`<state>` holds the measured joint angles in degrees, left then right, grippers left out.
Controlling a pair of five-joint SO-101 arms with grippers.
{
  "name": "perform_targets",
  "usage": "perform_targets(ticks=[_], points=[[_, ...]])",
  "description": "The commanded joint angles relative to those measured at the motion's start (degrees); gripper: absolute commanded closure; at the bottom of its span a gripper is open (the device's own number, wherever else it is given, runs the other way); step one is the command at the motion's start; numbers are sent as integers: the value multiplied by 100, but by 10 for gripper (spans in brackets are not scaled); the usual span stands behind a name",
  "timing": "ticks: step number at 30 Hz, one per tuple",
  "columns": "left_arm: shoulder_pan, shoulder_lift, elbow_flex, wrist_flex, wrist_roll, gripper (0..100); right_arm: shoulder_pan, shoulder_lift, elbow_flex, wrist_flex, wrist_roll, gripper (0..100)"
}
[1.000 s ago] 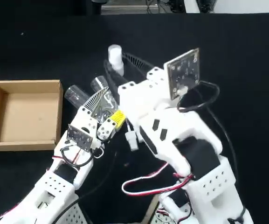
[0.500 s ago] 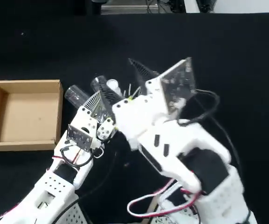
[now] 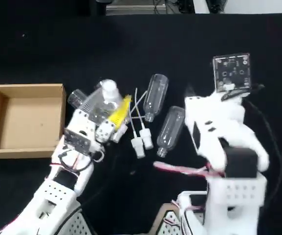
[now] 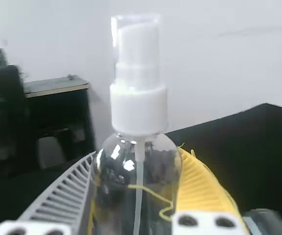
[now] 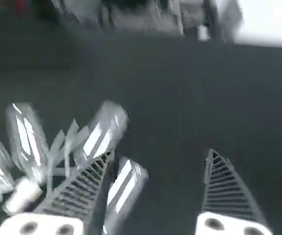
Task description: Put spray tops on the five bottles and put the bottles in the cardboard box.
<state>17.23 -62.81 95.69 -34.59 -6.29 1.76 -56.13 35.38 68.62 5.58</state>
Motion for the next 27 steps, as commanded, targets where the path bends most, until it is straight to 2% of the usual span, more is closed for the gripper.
perform_targets(ticks=[1, 6, 12, 14, 19, 21, 23, 25, 27], points=[[-1253, -123, -435, -149, 334, 971, 132, -84, 945, -571, -9, 759], [-2624, -123, -558, -149, 1371, 971, -308, -84, 1807, -1187, -62, 759], [-4013, -44, -1305, -35, 1565, 971, -862, -84, 2501, -1626, -501, 759], [-4277, 18, -1675, 378, 1565, 971, -932, -84, 2598, -1644, -580, 759], [-4620, 870, -3292, 2031, 1538, 971, -1099, -84, 2747, -1670, -695, 759], [-4743, 1424, -3793, 2119, 1266, 971, -1108, -84, 2774, -1688, -695, 759], [-4813, 2013, -4013, 1960, 624, 971, -1099, -84, 2870, -1811, -695, 759], [-4892, 2585, -3925, 1398, -79, 971, -1099, -84, 3020, -1987, -695, 759], [-4989, 3147, -3662, 571, -466, 971, -1099, -84, 3125, -2136, -695, 759]])
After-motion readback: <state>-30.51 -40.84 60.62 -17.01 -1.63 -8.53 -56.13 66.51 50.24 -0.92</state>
